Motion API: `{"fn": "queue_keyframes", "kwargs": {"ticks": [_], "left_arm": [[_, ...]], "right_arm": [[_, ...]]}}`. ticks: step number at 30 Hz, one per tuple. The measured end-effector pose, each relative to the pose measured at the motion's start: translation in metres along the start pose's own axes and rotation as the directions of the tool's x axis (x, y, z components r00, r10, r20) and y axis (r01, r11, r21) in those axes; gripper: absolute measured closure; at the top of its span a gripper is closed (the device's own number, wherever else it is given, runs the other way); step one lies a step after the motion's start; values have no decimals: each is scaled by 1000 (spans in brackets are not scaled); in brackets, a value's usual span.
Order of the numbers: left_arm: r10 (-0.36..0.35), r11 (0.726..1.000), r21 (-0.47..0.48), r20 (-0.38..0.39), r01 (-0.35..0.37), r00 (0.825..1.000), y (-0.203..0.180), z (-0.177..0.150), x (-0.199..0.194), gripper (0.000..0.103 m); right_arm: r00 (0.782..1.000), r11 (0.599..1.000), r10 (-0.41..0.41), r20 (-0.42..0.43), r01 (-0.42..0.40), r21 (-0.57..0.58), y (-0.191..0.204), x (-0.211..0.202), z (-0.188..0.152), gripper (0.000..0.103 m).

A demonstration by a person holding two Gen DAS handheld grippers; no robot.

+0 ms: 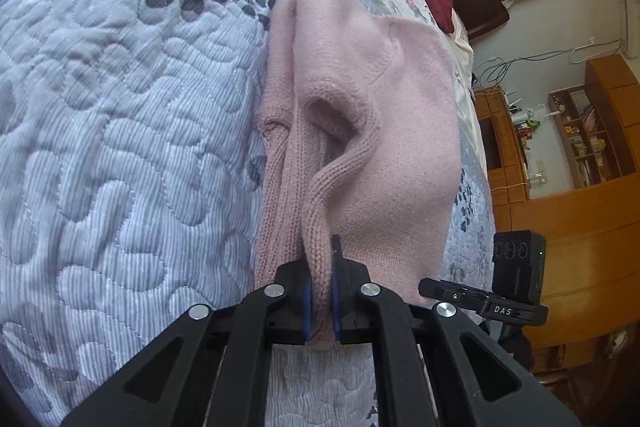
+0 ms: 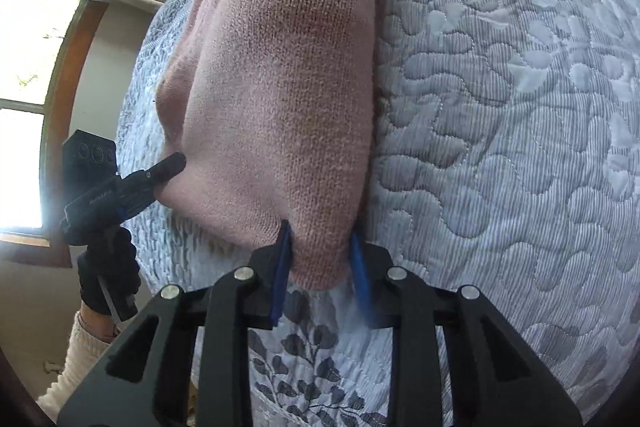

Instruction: Fold small clothes

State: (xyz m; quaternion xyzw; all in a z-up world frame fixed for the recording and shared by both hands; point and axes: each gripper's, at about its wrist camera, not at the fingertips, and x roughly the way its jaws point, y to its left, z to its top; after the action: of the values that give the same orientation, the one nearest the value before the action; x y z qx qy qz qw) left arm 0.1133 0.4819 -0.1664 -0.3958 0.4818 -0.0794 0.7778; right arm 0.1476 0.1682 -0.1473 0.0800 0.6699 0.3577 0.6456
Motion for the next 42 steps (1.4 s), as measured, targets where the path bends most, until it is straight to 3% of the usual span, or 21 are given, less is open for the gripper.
{"fn": "queue_keyframes", "kwargs": {"ticks": [6, 8, 9, 12, 14, 17, 25, 29, 31, 36, 39, 42], "left_arm": [[-9, 1000, -9, 12, 9, 1000, 4, 1, -6, 93], [8, 1000, 0, 11, -8, 1000, -4, 1, -14, 90], [20, 1000, 9, 16, -20, 1000, -9, 2, -19, 83], [83, 996, 33, 65, -86, 994, -26, 11, -37, 44], [104, 993, 45, 90, -109, 990, -33, 22, -42, 38], [175, 984, 24, 130, -179, 976, -33, 43, -42, 33], [81, 994, -74, 35, -78, 996, 3, 89, 2, 33], [-18, 996, -87, 15, 19, 1000, 12, 99, 16, 33], [-78, 993, -92, -21, 76, 997, 16, 99, 25, 32], [-125, 989, -87, -52, 121, 991, 17, 101, 35, 26], [-191, 979, -86, -77, 184, 979, 16, 102, 39, 26], [-183, 983, -43, -118, 179, 976, 10, 98, 45, 26]], "right_arm": [[1000, 999, -27, -13, 27, -22, 2, 1, 3, 75], [1000, 999, -27, -12, 27, -36, 2, -3, 4, 69], [1000, 999, -24, -9, 24, -40, 3, -5, 5, 64], [1000, 997, -16, 24, 18, -70, 6, -19, 7, 52], [999, 997, -17, 45, 20, -78, 6, -28, 10, 42], [997, 997, 6, 77, -1, -73, 9, -38, 21, 40], [991, 995, 94, 91, -92, -29, -9, -44, 64, 32], [984, 989, 147, 97, -147, -10, -19, -39, 82, 31], [980, 985, 172, 97, -173, 2, -23, -33, 90, 30], [964, 968, 242, 109, -248, 44, -32, -16, 110, 23], [954, 954, 280, 106, -289, 76, -36, -3, 118, 14], [939, 933, 330, 94, -340, 119, -41, 13, 118, 11]]}}
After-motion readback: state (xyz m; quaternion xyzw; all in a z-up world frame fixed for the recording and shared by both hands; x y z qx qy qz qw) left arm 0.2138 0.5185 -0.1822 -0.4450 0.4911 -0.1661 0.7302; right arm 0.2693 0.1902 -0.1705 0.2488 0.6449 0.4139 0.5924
